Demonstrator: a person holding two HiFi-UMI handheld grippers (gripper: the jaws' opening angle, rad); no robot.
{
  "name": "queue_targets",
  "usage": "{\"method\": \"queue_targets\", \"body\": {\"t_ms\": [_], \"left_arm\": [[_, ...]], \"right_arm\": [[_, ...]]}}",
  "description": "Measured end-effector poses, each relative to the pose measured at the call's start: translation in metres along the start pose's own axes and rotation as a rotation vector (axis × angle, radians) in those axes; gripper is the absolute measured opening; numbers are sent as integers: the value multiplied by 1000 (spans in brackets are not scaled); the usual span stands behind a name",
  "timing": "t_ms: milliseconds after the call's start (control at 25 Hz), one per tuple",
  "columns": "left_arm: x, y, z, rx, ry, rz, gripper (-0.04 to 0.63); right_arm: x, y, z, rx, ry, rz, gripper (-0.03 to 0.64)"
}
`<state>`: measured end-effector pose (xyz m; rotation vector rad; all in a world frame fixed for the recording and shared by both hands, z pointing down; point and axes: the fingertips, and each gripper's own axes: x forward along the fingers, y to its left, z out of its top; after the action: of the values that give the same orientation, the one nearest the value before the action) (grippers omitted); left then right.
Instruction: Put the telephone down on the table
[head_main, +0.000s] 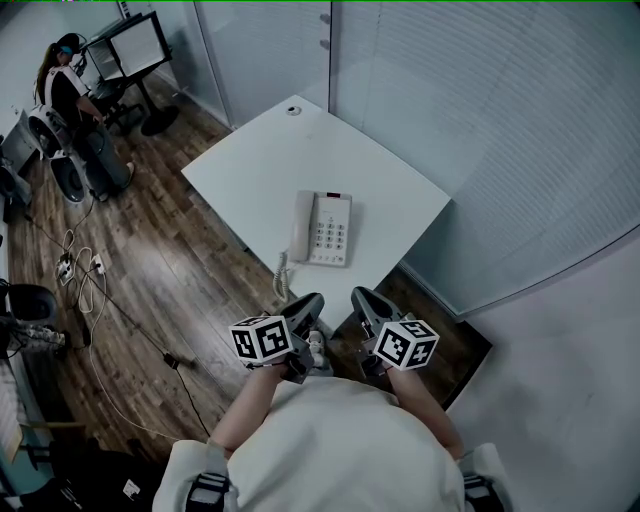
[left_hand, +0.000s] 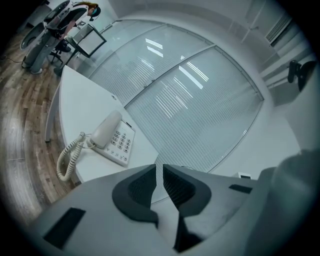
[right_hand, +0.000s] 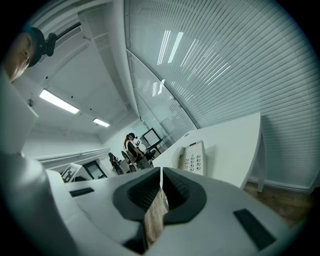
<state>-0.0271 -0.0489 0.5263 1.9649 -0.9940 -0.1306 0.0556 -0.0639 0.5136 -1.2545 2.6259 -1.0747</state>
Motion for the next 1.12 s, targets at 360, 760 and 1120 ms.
{"method": "queue_targets", "body": {"t_ms": [360, 760, 1120], "left_arm": [[-3, 0, 0, -20, -2, -4, 58], [-4, 1, 2, -49, -15, -10, 57], [-4, 1, 1, -64, -6, -10, 57]], "right_arm": [[-4, 3, -1, 7, -2, 10, 31], [-6, 5, -1, -15, 7, 4, 20], [-6, 8, -2, -6, 2, 13, 20]]}}
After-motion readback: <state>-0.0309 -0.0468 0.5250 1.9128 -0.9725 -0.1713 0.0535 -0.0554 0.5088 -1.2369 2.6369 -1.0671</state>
